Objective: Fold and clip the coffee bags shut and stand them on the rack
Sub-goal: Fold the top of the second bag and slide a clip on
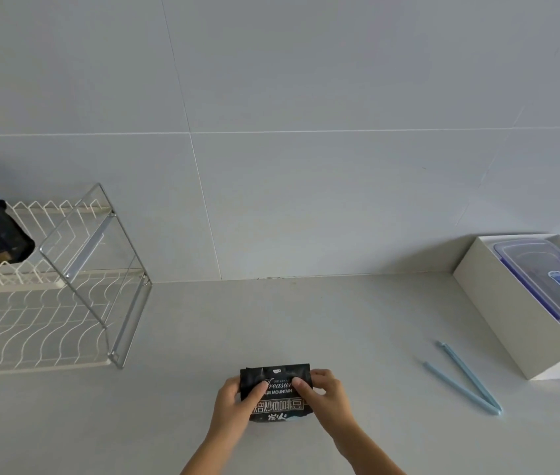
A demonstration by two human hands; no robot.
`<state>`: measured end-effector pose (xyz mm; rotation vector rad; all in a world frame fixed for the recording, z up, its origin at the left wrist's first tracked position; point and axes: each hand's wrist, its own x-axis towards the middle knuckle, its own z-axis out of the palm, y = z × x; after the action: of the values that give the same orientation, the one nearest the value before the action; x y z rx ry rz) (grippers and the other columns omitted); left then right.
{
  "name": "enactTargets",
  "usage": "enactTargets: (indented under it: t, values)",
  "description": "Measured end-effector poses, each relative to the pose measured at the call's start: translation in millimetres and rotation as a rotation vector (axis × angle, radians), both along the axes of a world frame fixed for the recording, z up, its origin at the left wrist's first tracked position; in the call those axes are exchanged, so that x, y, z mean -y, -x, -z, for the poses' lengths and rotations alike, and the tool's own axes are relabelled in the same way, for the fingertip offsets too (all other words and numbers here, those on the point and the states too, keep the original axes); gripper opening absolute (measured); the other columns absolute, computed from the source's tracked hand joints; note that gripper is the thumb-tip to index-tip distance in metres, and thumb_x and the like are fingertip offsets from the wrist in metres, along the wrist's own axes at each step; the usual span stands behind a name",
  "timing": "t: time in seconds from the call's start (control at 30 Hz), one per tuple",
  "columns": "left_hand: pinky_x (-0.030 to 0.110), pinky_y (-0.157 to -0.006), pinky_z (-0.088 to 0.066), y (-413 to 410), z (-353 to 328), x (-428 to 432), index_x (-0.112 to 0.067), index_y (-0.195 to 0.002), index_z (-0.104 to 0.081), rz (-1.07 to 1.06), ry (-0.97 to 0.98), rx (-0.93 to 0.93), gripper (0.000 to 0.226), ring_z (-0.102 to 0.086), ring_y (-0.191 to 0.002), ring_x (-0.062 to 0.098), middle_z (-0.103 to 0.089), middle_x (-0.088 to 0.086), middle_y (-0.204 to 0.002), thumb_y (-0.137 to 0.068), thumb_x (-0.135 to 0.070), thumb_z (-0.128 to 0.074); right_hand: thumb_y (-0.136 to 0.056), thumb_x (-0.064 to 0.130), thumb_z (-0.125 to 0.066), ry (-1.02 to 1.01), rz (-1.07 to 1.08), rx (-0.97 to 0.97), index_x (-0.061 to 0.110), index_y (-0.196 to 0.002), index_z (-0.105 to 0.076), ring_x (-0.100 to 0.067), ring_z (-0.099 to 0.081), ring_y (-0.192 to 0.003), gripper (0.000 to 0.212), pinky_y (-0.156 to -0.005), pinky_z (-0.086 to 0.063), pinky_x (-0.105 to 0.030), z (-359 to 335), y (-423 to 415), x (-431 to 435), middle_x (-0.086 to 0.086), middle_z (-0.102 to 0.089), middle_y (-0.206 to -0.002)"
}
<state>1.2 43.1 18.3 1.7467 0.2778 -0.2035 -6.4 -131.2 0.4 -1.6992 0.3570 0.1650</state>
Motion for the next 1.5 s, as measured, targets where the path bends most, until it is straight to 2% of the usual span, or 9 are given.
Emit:
enactTargets:
  t: [0.2, 0.33, 0.47, 0.6, 0.83, 1.07, 1.23, 1.37, 1.5]
  values:
    - [0.02, -0.065, -0.046, 0, 10, -3, -0.017, -0.082, -0.068, -0.043, 0.035, -0.029, 0.006, -0.066, -0.084, 0.012, -0.072, 0.004, -0.086, -0.078, -0.016, -0.072, -0.089, 0.013, -0.062, 0.002, 0.016, 0.025, 0.021, -0.072, -0.075, -0.006, -0.063, -0.084, 0.022, -0.079, -0.047, -0.024, -3, 16, 27, 0.0, -0.07, -0.094]
    - [0.019, -0.061, -0.047, -1, 14, -3, -0.013, -0.086, -0.068, -0.063, 0.048, -0.033, 0.009, -0.067, -0.081, 0.015, -0.072, 0.005, -0.084, -0.08, -0.02, -0.07, -0.081, -0.009, -0.064, 0.31, 0.197, 0.133, 0.02, -0.076, -0.07, -0.019, -0.064, -0.079, 0.029, -0.067, -0.046, -0.009, 6, 32, 90, -0.014, -0.068, -0.091]
    - [0.022, -0.06, -0.047, -6, 14, 0, -0.009, -0.088, -0.066, -0.045, 0.056, -0.063, 0.015, -0.066, -0.079, 0.016, -0.071, 0.007, -0.085, -0.081, -0.022, -0.069, -0.081, -0.002, -0.065, 0.663, 0.417, -0.002, 0.011, -0.111, -0.062, -0.041, -0.053, -0.11, 0.032, -0.089, -0.045, -0.044, 18, 43, 176, -0.02, -0.057, -0.118]
    - [0.024, -0.061, -0.047, -10, 15, -6, -0.01, -0.086, -0.062, 0.015, 0.03, -0.088, 0.014, -0.065, -0.078, 0.017, -0.07, 0.01, -0.088, -0.081, -0.021, -0.069, -0.088, 0.017, -0.06, 0.76, 0.47, -0.289, 0.015, -0.137, -0.039, -0.038, -0.025, -0.134, 0.054, -0.106, -0.031, -0.052, 24, 50, 222, -0.013, -0.032, -0.149]
    - [0.023, -0.065, -0.049, -7, 15, 8, -0.008, -0.091, -0.061, 0.154, 0.029, -0.098, 0.017, -0.066, -0.088, 0.021, -0.069, 0.01, -0.093, -0.08, -0.018, -0.07, -0.082, 0.017, -0.065, 0.92, 0.314, -0.215, 0.022, -0.121, -0.056, -0.033, -0.039, -0.115, 0.04, -0.09, -0.045, -0.045, 28, 48, 175, -0.011, -0.055, -0.122]
    - [0.021, -0.063, -0.047, -4, 12, 11, -0.013, -0.084, -0.063, 0.126, 0.057, -0.139, 0.018, -0.067, -0.087, 0.017, -0.07, 0.005, -0.089, -0.078, -0.027, -0.072, -0.08, 0.019, -0.072, 0.83, 0.14, -0.048, 0.03, -0.084, -0.072, -0.02, -0.054, -0.095, 0.012, -0.054, -0.048, -0.029, 28, 35, 128, 0.002, -0.052, -0.102]
    - [0.014, -0.061, -0.047, -2, 11, 12, -0.016, -0.084, -0.065, 0.106, 0.075, -0.131, 0.016, -0.067, -0.085, 0.012, -0.071, 0.003, -0.089, -0.077, -0.028, -0.073, -0.078, 0.017, -0.075, 0.833, 0.008, -0.056, 0.03, -0.08, -0.074, -0.032, -0.041, -0.12, 0.013, -0.09, -0.046, -0.044, 34, 23, 137, -0.003, -0.044, -0.129]
    - [0.01, -0.057, -0.047, -3, 9, 13, -0.018, -0.084, -0.064, 0.109, 0.079, -0.131, 0.015, -0.066, -0.084, 0.009, -0.07, 0.002, -0.09, -0.077, -0.028, -0.073, -0.079, -0.004, -0.07, 0.397, 0.2, 0.03, 0.028, -0.074, -0.068, -0.038, -0.059, -0.102, 0.032, -0.081, -0.052, -0.04, 15, 7, 140, -0.018, -0.054, -0.116]
    - [0.015, -0.062, -0.048, -5, 10, 12, -0.017, -0.085, -0.065, 0.117, 0.086, -0.14, 0.016, -0.066, -0.086, 0.013, -0.07, 0.002, -0.09, -0.077, -0.028, -0.073, -0.083, -0.006, -0.064, 0.063, 0.13, 0.027, 0.016, -0.08, -0.072, -0.017, -0.068, -0.078, 0.024, -0.058, -0.057, -0.018, -17, -1, 127, -0.012, -0.067, -0.106]
